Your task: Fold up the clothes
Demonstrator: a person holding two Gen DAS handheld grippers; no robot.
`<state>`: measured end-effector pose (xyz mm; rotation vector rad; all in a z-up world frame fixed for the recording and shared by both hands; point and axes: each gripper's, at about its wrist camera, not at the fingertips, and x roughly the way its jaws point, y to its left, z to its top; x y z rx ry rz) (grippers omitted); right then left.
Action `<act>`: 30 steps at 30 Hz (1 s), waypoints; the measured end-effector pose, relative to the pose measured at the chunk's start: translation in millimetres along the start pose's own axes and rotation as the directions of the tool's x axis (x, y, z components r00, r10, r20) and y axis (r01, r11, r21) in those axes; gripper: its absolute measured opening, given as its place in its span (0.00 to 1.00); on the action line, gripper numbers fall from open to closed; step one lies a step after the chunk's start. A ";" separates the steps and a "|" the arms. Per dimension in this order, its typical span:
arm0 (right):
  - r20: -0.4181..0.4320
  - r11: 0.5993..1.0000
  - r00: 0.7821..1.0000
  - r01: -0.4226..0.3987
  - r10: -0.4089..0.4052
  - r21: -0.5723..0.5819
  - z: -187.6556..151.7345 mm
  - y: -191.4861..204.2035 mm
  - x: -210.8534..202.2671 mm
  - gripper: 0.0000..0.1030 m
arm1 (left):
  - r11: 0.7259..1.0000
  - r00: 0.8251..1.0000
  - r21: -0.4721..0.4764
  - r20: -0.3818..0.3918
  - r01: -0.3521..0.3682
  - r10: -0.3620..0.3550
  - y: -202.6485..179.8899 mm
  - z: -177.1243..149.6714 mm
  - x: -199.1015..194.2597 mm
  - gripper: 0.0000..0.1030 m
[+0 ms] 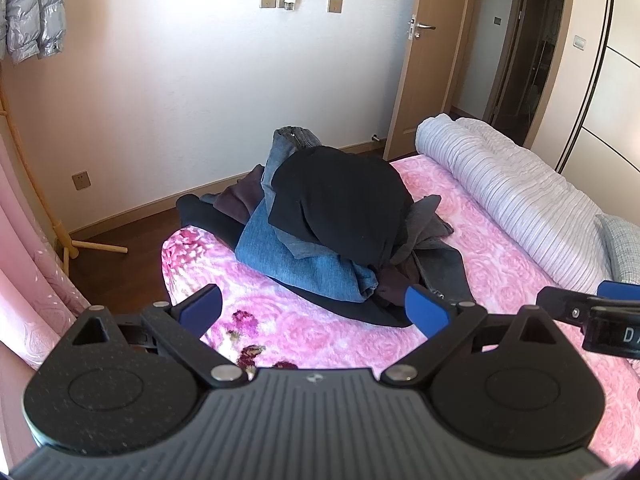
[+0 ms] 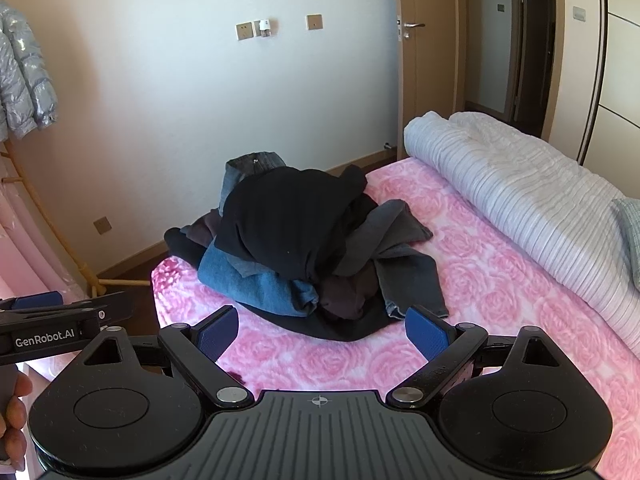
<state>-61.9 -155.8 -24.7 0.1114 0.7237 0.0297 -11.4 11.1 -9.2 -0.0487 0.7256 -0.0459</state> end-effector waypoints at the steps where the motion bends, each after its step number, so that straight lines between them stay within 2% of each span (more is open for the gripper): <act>1: -0.001 1.000 1.000 -0.001 0.001 -0.001 0.3 -1.0 -0.3 0.90 | 1.000 1.000 0.000 0.000 0.000 0.000 0.0 -0.5 0.1 0.94; 30: -0.019 1.000 0.999 -0.030 0.030 -0.001 8.6 -15.6 -3.2 0.90 | 1.000 1.000 0.016 -0.015 -0.015 0.015 2.6 -0.8 -0.6 0.94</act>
